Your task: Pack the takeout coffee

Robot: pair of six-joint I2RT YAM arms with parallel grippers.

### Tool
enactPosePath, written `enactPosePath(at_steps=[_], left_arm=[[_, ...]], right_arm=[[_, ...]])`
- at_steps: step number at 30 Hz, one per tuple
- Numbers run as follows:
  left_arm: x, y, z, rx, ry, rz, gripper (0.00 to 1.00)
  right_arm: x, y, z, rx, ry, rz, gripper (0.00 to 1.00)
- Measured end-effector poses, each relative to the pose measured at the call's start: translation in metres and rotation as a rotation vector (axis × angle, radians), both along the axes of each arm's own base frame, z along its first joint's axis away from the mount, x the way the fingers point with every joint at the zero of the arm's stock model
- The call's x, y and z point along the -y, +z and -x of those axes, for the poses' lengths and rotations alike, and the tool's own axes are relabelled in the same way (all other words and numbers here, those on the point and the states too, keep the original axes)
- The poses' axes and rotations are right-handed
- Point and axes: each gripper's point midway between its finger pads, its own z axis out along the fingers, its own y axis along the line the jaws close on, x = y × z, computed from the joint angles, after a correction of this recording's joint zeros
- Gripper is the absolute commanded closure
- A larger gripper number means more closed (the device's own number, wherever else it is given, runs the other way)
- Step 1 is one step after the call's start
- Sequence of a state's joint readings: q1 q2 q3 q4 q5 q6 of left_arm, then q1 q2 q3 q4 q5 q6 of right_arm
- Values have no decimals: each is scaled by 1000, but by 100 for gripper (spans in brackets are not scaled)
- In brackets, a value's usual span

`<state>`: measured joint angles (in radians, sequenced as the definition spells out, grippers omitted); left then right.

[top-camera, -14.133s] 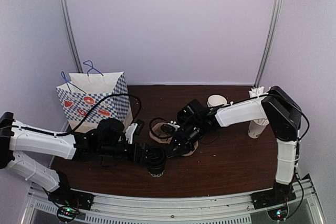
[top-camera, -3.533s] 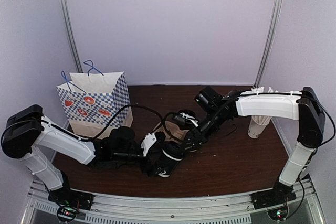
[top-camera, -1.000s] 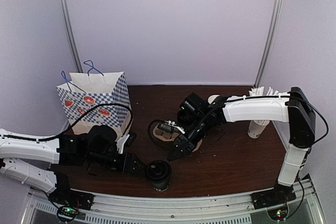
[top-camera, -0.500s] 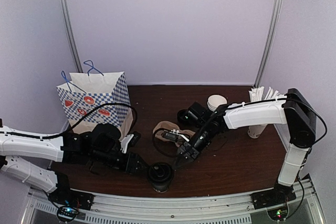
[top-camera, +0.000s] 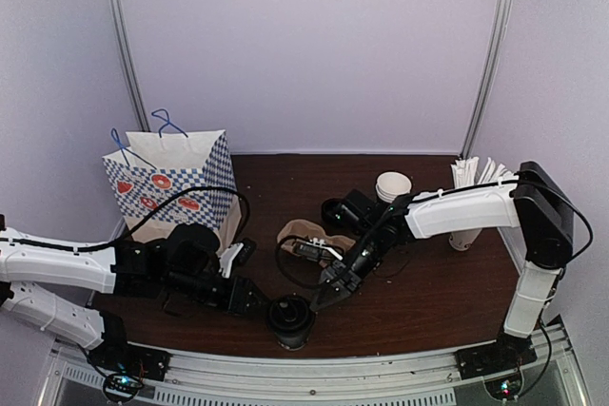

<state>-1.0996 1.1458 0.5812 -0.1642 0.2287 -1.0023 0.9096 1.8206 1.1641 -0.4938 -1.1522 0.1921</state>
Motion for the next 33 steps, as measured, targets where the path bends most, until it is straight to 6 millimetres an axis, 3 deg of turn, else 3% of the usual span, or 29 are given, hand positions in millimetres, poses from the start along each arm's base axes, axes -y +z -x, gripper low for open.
enactPosePath(at_steps=[14, 19, 24, 31, 33], left_arm=[[1, 0, 0, 0, -2, 2, 64], [1, 0, 0, -2, -3, 5, 67], [0, -1, 0, 1, 0, 15, 68], [0, -3, 0, 9, 12, 52, 69], [1, -5, -1, 7, 12, 53, 69]], right_arm=[[-1, -5, 11, -56, 9, 3, 63], [-3, -7, 15, -146, 17, 12, 76], [-3, -8, 16, -268, 20, 31, 81], [-2, -15, 14, -261, 5, 79, 61], [-1, -17, 13, -260, -2, 98, 60]])
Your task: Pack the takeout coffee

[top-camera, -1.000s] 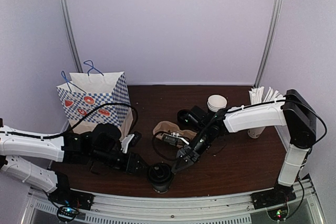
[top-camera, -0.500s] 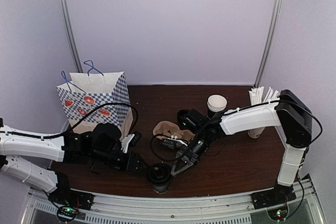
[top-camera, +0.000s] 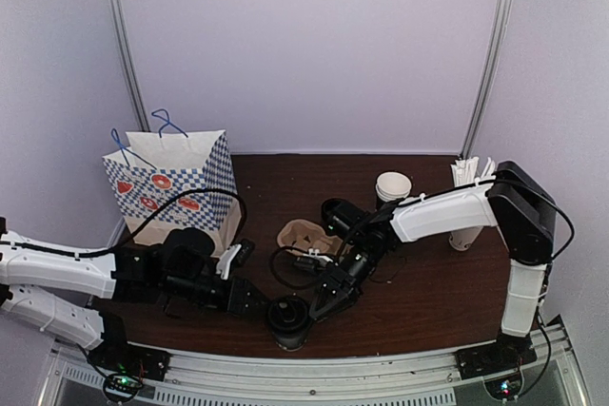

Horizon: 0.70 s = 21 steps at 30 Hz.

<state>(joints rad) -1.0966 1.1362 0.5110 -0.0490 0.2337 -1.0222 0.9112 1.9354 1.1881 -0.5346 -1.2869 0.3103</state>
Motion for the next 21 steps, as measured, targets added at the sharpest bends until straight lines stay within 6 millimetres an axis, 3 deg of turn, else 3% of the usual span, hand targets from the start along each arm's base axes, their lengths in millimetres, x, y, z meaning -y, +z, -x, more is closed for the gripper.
enactPosePath(at_steps=[6, 9, 11, 21], left_arm=[[8, -2, -10, 14, 15, 18, 70], [11, -4, -14, 25, 22, 23, 70], [13, -4, -16, 30, 25, 28, 70], [13, 0, -20, 72, 22, 31, 69]], right_arm=[[-1, 0, 1, 5, 6, 18, 73], [-1, -3, 4, 23, 9, 25, 88], [-1, -2, 4, 29, 12, 8, 91], [-3, 8, -1, 100, 17, -16, 77]])
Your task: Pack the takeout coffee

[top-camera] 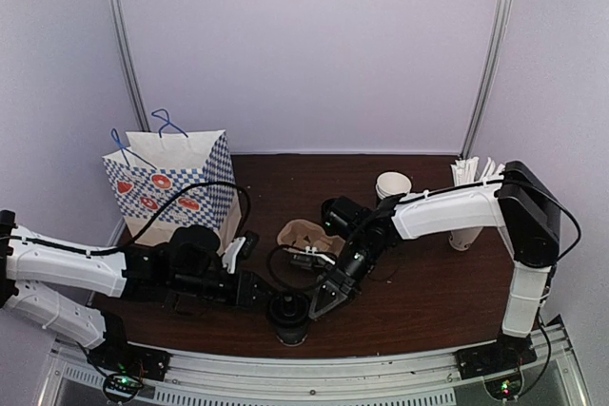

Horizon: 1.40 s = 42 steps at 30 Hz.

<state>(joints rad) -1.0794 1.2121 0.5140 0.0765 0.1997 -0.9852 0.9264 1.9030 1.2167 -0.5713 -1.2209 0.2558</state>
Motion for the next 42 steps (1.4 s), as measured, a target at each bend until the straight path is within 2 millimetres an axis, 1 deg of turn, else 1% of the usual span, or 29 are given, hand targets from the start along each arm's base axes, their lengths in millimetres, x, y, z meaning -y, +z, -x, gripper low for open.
enactPosePath(at_steps=[4, 7, 10, 13, 16, 18, 20, 23, 25, 30, 34, 37, 40, 42], left_arm=[[-3, 2, -7, 45, 13, -18, 64], [-10, 1, -15, 78, 30, -57, 54], [-12, 5, -13, 99, 1, -94, 50], [-10, 15, -12, 128, -28, -108, 48], [-5, 32, -14, 165, -49, -101, 46], [-2, 42, -16, 187, -59, -91, 44], [-1, 47, -16, 200, -66, -88, 42], [-2, 48, -16, 211, -77, -96, 40], [-3, 46, -15, 216, -85, -106, 39], [-4, 44, -13, 224, -105, -122, 34], [-2, 40, -9, 207, -130, -121, 31], [3, 35, -5, 181, -161, -112, 30], [9, 32, -1, 162, -187, -99, 30], [10, 26, 1, 143, -200, -108, 31]], right_arm=[[-1, 4, -12, 101, 5, 15, 70], [-3, 8, -32, 201, -5, 6, 66], [-2, 7, -52, 319, -25, 8, 63], [5, 7, -64, 401, -31, 19, 60], [9, 19, -67, 487, -18, 1, 59], [13, 30, -67, 543, -10, -24, 58], [16, 42, -66, 588, 1, -50, 57], [21, 55, -64, 651, 31, -90, 56], [24, 59, -61, 678, 57, -106, 55], [34, 54, -57, 719, 118, -96, 54], [37, 52, -56, 715, 124, -79, 54], [39, 47, -50, 682, 128, -80, 54], [45, 34, -38, 603, 125, -63, 53], [47, 28, -31, 555, 119, -56, 53]])
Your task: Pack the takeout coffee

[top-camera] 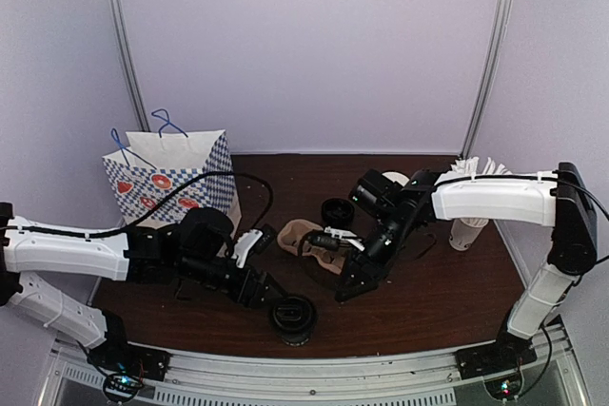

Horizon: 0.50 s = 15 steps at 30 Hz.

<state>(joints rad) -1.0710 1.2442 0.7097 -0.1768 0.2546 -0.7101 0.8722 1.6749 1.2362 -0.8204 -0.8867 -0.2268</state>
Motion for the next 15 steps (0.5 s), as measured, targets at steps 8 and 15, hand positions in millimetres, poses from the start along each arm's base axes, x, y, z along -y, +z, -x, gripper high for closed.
enactPosePath(at_steps=[8, 15], left_arm=[[14, -19, 9, -65, -53, -8, 34], [17, -18, 10, -71, -63, 4, 35]], right_arm=[[-14, -3, 10, -104, -6, -30, 53], [-30, -9, 12, -215, -39, -46, 58]])
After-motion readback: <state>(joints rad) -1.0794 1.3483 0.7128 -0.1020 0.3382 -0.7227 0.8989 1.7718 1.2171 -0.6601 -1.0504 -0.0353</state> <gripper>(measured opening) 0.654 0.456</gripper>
